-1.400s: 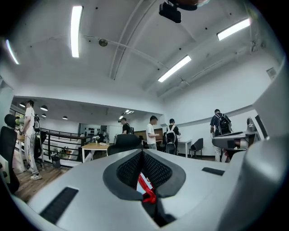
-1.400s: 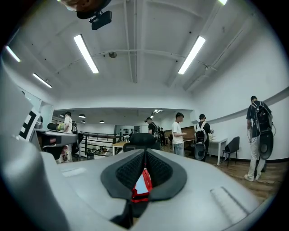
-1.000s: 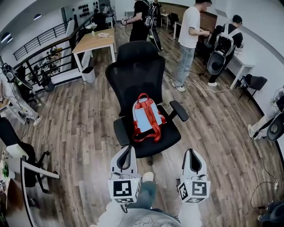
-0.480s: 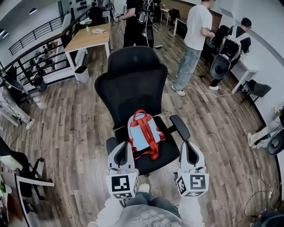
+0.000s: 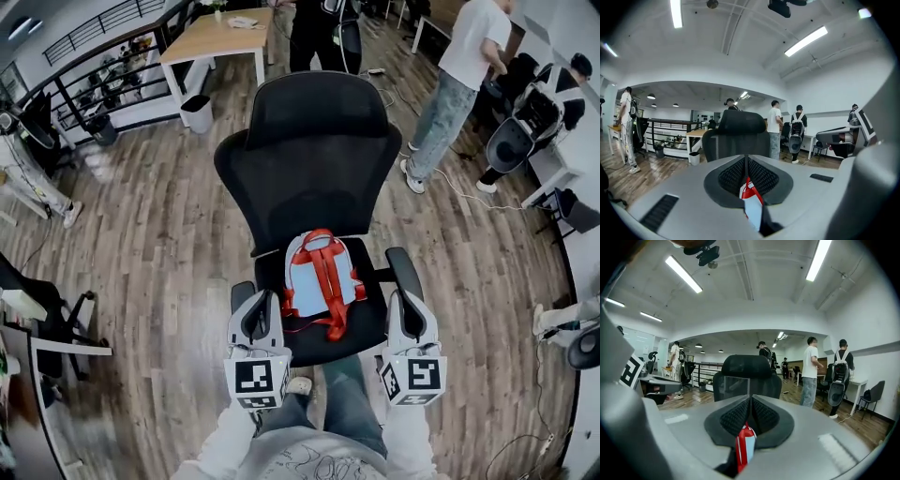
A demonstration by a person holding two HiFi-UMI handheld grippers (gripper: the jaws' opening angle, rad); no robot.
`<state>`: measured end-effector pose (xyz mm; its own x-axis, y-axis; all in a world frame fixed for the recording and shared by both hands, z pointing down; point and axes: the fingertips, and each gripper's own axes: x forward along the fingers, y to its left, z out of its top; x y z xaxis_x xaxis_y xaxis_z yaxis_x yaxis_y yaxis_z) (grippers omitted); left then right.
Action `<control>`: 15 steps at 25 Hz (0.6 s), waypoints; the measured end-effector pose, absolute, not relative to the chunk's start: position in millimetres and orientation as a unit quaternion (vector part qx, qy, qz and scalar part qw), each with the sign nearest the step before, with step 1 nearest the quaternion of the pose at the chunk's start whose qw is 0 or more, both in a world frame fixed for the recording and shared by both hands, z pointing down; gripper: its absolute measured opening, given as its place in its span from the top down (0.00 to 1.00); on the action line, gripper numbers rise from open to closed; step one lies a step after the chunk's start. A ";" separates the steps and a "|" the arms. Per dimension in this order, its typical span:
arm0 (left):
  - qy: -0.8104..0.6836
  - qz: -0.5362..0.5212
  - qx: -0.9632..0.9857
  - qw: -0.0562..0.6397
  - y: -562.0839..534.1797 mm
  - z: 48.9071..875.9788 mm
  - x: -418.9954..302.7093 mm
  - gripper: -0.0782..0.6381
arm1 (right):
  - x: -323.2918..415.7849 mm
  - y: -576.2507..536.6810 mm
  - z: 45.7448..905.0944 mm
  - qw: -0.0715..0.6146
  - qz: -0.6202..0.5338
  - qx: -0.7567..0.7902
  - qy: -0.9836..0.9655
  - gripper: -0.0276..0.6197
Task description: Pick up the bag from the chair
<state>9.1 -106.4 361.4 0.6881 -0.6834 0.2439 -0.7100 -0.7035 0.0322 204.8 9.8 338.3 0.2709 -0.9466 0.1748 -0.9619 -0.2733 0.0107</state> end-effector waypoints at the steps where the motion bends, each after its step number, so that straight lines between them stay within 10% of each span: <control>1: -0.383 0.112 0.915 0.066 -112.6 369.8 12.5 0.88 | 212.5 0.1 346.3 0.059 0.073 0.789 -0.607 0.94; 15: -0.426 0.198 0.875 0.119 -195.3 515.0 60.9 0.74 | 300.5 -132.4 502.0 0.132 0.156 0.619 -0.758 0.82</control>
